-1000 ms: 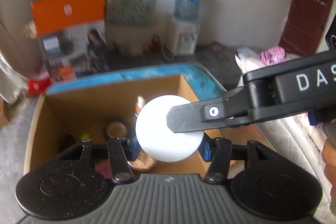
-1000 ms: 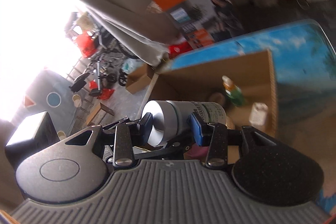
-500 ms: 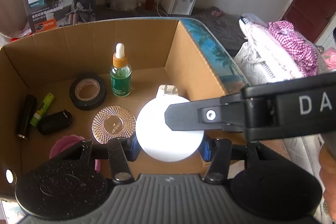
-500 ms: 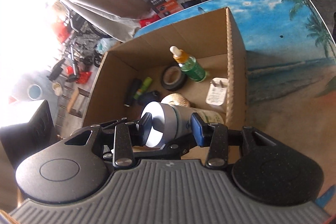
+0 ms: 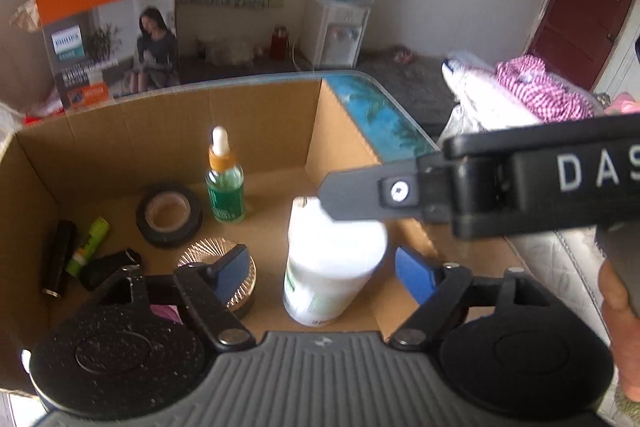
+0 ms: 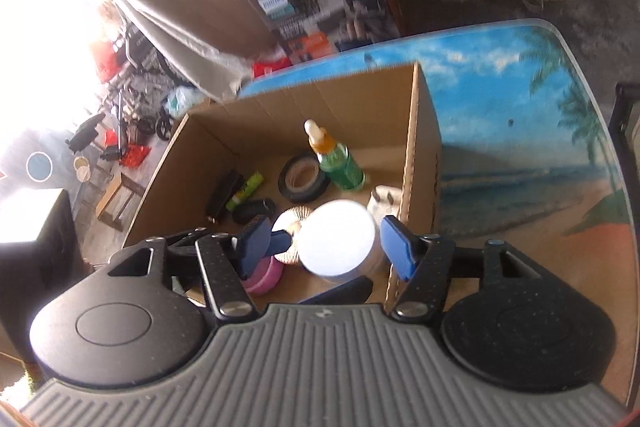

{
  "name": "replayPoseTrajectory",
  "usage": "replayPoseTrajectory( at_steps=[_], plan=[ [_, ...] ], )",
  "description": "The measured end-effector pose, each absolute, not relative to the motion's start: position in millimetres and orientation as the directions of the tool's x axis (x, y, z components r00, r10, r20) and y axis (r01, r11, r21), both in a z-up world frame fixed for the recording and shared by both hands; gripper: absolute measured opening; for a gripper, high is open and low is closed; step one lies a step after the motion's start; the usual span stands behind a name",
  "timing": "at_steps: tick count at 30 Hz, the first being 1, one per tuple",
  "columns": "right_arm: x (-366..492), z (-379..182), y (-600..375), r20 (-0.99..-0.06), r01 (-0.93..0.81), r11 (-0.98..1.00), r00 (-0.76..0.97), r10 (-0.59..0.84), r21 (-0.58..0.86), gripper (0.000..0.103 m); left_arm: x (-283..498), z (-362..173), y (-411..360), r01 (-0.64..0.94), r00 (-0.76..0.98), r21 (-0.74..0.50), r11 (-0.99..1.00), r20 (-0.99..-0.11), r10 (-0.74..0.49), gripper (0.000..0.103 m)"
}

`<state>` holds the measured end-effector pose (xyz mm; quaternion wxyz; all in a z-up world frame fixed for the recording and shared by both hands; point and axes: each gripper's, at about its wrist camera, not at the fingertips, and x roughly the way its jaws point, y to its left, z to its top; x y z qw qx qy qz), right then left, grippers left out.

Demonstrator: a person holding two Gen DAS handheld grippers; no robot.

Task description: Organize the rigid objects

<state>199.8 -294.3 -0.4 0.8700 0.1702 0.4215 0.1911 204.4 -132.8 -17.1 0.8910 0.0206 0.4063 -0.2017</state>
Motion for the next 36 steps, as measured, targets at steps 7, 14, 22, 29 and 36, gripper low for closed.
replayPoseTrajectory(
  at_steps=[7, 14, 22, 29, 36],
  plan=[
    [153.1, 39.3, -299.1, -0.515, -0.218, 0.874, 0.736, 0.440, 0.435, 0.082, 161.8, 20.6, -96.5, 0.377, 0.672, -0.118, 0.919, -0.648, -0.359, 0.099],
    [83.3, 77.0, -287.7, -0.376, -0.206, 0.935, 0.874, 0.308, 0.289, 0.102, 119.8, 44.6, -54.9, 0.239, 0.757, -0.002, 0.971, -0.626, -0.188, 0.103],
    [61.2, 37.1, -237.3, -0.511, -0.087, 0.980, 0.843, 0.168, 0.179, 0.102, 118.4, 23.1, -30.3, 0.054, 0.719, 0.108, 0.993, -0.694, 0.036, 0.103],
    [74.2, -0.4, -198.4, -0.614, -0.045, 0.996, 0.785, 0.084, 0.077, 0.102, 115.5, 13.3, -22.6, 0.011, 0.703, 0.115, 0.993, -0.707, 0.074, 0.103],
    [90.7, -9.5, -186.3, -0.646, -0.044, 0.997, 0.759, 0.074, 0.063, 0.102, 115.3, 11.2, -14.5, 0.014, 0.689, 0.085, 0.996, -0.723, 0.053, 0.103]
  ],
)
